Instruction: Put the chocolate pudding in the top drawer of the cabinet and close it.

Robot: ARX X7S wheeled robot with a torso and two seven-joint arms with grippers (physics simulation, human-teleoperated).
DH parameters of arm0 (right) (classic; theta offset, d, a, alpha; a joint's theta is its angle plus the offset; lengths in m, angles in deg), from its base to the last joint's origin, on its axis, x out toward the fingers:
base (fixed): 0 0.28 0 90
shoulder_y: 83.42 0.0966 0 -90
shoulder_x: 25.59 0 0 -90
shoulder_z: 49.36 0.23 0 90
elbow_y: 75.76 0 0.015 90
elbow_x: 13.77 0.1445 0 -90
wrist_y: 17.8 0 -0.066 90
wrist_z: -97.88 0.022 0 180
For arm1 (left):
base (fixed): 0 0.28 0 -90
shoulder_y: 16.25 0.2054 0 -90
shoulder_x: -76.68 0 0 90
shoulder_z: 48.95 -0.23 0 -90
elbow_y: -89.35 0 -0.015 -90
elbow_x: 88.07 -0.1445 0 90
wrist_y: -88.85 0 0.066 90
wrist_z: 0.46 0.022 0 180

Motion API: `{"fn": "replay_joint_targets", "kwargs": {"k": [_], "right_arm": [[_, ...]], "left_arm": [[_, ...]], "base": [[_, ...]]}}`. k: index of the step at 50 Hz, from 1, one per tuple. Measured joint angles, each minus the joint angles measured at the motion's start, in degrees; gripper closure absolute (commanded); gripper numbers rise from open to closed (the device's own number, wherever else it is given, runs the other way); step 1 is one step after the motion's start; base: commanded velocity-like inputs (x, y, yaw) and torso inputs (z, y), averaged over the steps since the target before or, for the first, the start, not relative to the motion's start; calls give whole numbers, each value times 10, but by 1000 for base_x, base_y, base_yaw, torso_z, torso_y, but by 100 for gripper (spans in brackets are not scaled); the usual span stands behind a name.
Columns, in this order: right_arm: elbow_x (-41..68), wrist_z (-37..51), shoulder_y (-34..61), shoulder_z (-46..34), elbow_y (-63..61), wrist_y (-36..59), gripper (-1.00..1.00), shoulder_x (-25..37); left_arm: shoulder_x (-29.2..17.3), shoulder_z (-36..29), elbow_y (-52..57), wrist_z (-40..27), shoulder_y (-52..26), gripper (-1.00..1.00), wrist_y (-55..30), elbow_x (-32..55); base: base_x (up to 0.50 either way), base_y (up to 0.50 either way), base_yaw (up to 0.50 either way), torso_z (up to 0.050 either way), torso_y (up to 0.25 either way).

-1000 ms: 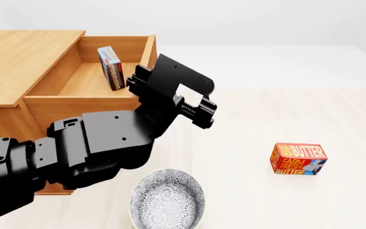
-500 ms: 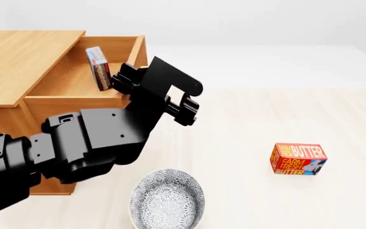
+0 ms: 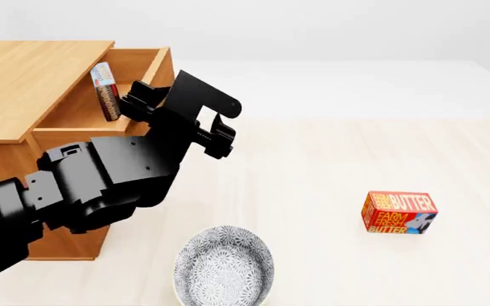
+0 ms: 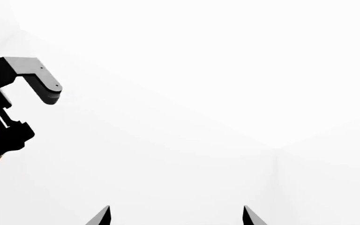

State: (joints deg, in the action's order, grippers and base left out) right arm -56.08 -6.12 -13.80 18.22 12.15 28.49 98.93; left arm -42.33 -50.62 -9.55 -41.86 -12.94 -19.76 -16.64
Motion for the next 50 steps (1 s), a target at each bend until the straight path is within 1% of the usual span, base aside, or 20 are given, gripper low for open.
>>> {"fn": "replay_joint_targets", "kwargs": {"k": [38,50], "right_arm": [[-7,10,-7,0,-1,1,-100,3],[-5,6,-3,-2,-1,4,-100,1]], "left_arm": [[-26,-18,-141,-6,4,-100,-24,-30],[-32,-24,-165,-13,6,-100,-28,-28]], "base": [[0,0,0,0,0],[0,0,0,0,0]]}}
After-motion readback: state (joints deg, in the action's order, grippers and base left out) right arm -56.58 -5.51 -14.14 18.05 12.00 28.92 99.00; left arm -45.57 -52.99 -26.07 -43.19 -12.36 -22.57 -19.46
